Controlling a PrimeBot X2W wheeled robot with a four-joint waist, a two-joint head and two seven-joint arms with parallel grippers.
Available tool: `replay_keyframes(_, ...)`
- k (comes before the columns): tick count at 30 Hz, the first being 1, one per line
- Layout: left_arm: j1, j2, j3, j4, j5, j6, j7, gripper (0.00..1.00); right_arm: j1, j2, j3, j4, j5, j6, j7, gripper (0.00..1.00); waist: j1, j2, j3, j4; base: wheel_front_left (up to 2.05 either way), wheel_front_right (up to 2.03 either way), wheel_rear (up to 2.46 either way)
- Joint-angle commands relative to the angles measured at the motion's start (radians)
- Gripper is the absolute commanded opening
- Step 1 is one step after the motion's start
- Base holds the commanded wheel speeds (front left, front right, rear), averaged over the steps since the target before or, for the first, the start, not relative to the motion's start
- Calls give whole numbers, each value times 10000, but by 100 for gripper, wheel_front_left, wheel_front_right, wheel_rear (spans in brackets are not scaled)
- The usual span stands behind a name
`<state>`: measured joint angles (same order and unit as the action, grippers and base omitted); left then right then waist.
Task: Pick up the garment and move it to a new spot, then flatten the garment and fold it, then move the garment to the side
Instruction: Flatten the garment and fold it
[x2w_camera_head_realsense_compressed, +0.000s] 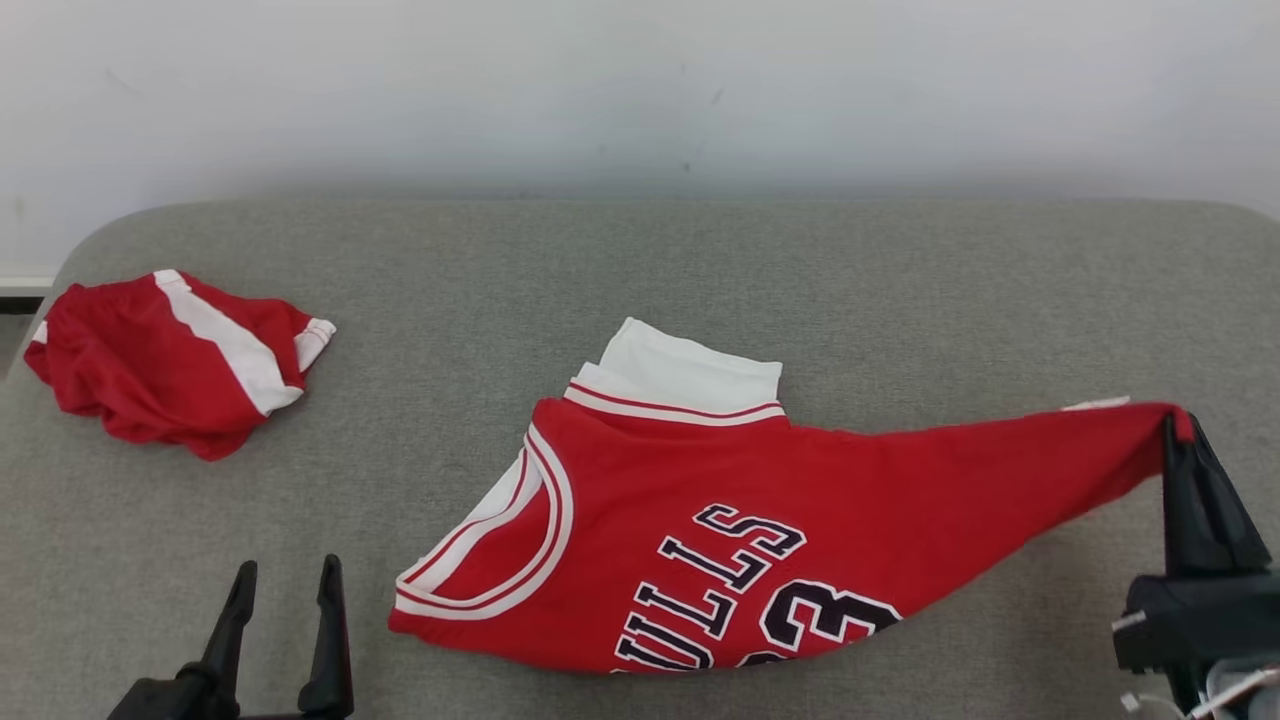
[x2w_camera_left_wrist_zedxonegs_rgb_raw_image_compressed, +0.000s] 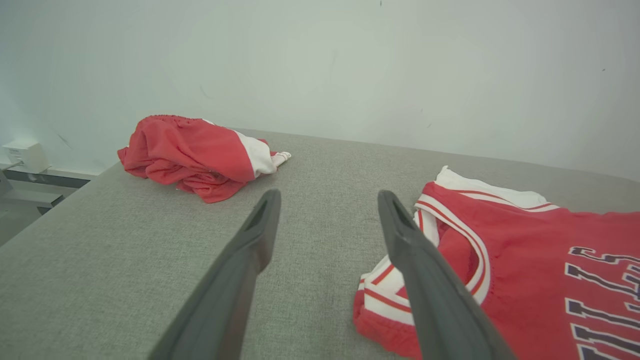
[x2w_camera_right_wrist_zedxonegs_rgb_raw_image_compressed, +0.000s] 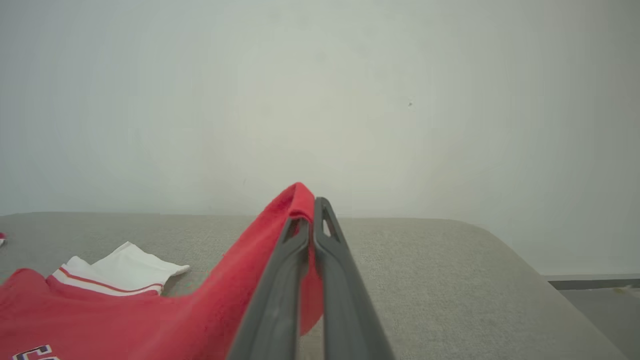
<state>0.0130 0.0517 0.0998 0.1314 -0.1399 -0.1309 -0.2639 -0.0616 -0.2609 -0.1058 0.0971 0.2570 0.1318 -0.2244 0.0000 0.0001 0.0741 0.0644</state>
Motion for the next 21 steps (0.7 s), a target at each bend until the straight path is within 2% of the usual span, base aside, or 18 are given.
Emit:
replay_keyframes(1,-43,-15,-42,32,-108,18,-7,100,-283,-98,176,-150,11,-22,99,0,0,-1,52,156,0,0,0)
replay_keyframes(6,-193,-14,-190,113,-195,19,-7,100,-1439,-395,865,-249,-92,-22,465,0,0,-1,152,508,0,0,0)
replay_keyframes(11,-331,-15,-430,180,-304,61,-7,100,-3330,-722,1839,263,-141,-22,819,0,0,-1,320,895,0,0,0)
replay_keyframes(16,-585,-16,-750,305,-451,75,-7,100,-5518,-681,2753,1472,-245,-22,1092,0,0,-1,550,1312,0,0,0)
replay_keyframes(21,-836,-13,-1140,387,-648,146,-7,100,-7650,-272,3628,3314,-416,-22,972,0,0,-1,810,1756,0,0,0)
